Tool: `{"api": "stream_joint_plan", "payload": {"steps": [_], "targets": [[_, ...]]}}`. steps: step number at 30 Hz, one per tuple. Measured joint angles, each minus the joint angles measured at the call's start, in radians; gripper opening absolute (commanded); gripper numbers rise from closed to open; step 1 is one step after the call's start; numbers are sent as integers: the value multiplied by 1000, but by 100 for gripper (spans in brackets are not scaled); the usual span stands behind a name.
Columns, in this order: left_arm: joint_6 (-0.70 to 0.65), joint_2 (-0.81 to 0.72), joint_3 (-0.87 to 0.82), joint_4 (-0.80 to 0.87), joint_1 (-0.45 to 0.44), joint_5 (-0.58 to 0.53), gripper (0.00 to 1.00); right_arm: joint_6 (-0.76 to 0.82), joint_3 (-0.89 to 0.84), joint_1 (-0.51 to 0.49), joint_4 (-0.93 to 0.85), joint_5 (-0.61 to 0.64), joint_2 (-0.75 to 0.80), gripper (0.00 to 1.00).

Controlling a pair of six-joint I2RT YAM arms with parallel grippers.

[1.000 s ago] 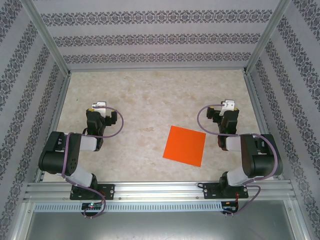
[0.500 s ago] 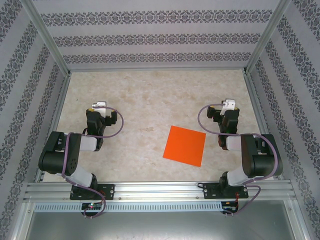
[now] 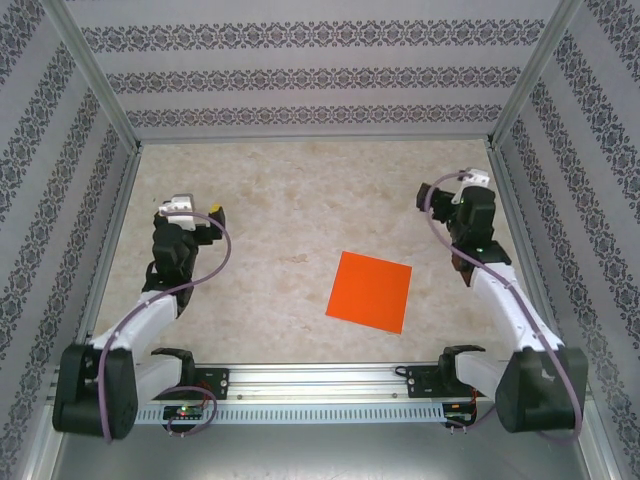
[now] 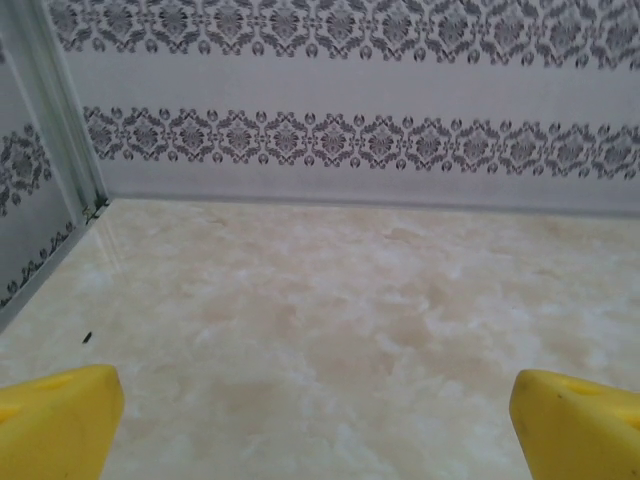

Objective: Fold a paper plane with a square sheet of paper (pick it up from the middle)
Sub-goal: Move the square sheet of paper to the center of the table.

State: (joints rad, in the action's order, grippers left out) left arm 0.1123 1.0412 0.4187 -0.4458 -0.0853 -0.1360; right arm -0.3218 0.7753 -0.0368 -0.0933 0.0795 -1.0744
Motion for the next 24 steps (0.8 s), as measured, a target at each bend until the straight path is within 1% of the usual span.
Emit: {"api": "stream_joint_plan", "payload": {"steps": [1,2,5,7,9,13,16,19,21,24], "targets": [[28,-24,28,62,0,-10,100,-66,24,0,-53,-6,24,94],[51,-33,62,121,0,-16,100,-116,29,0,-84,-19,45,93],[134,-25,187,306,0,-24,100,-253,-14,-7,-130,-126,90,93],[215,-8,258,417,0,-27,100,-328,-54,-45,-156,-183,79,92],[268,18,291,473,3,17,100,-377,-72,-110,-193,-213,46,91],[377,114,277,470,5,204,100,-437,-46,-296,-265,-204,-69,94],[435,195,261,470,-12,301,100,-446,56,-433,-362,-147,-174,94],[446,260,285,494,-63,354,100,-467,180,-540,-426,-75,-267,94],[443,289,321,520,-107,369,100,-477,230,-586,-437,-58,-312,93],[441,297,350,526,-172,375,100,-509,262,-624,-452,-41,-370,93]]}}
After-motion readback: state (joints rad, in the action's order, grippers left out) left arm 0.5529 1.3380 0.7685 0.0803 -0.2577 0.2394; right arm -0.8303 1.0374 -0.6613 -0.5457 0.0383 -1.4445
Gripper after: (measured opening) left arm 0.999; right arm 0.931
